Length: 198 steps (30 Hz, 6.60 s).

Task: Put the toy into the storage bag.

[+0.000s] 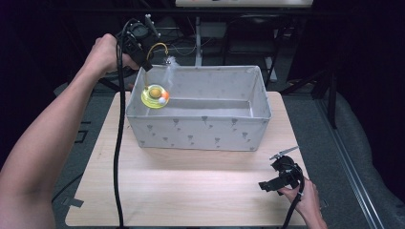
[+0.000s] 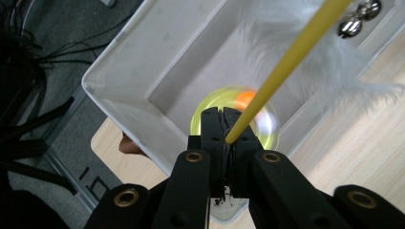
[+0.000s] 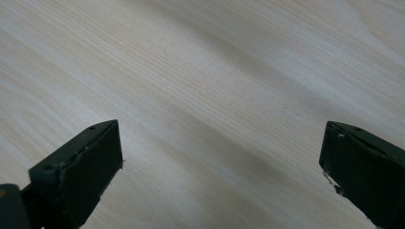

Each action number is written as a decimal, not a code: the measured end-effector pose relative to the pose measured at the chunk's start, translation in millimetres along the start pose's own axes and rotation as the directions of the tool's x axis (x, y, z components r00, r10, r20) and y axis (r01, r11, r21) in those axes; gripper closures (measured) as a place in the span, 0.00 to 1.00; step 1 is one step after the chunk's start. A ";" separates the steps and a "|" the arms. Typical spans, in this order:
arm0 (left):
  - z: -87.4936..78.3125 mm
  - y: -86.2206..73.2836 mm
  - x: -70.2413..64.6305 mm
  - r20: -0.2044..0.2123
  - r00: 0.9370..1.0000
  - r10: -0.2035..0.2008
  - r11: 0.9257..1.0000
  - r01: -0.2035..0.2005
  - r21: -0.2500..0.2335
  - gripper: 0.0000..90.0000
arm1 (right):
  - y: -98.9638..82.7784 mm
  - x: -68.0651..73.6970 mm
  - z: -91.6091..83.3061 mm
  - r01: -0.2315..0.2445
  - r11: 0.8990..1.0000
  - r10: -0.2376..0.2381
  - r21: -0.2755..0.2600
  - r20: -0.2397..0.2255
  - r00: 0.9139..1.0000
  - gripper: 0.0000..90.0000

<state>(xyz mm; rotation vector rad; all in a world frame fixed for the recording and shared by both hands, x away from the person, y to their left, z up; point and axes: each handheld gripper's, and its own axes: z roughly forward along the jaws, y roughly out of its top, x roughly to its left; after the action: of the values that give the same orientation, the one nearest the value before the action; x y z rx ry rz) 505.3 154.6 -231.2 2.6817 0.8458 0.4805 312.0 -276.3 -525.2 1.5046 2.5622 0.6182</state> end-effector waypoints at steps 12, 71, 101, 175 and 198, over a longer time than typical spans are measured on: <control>29.8 -9.2 4.6 0.025 0.999 -0.032 0.999 0.032 -0.005 0.98 | -0.2 2.3 -2.2 0.008 1.000 -0.009 -0.021 -0.013 1.000 0.01; 117.6 -63.3 -3.9 0.073 0.994 -0.087 0.993 0.081 0.082 0.98 | 0.8 4.7 -3.6 0.025 1.000 -0.025 -0.002 -0.008 1.000 0.01; 142.8 -76.3 -5.2 0.084 0.992 -0.091 0.972 0.070 0.223 0.98 | 0.5 4.3 -2.6 0.028 1.000 -0.028 0.007 -0.008 1.000 0.01; 18.2 -175.7 -66.4 0.049 0.986 -0.161 0.984 0.164 -0.071 0.04 | 0.3 5.8 -2.5 0.027 1.000 -0.027 0.010 -0.011 1.000 0.01; 88.9 -272.3 -106.6 0.050 0.949 -0.313 0.948 0.315 -0.041 0.00 | 0.7 6.5 -1.9 0.036 0.999 -0.035 0.015 -0.013 0.999 0.01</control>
<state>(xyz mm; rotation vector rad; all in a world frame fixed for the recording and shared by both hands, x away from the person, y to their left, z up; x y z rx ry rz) 322.5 290.2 -435.1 2.4392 1.2042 0.3603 308.7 -271.0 -522.5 1.4611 2.6025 0.6075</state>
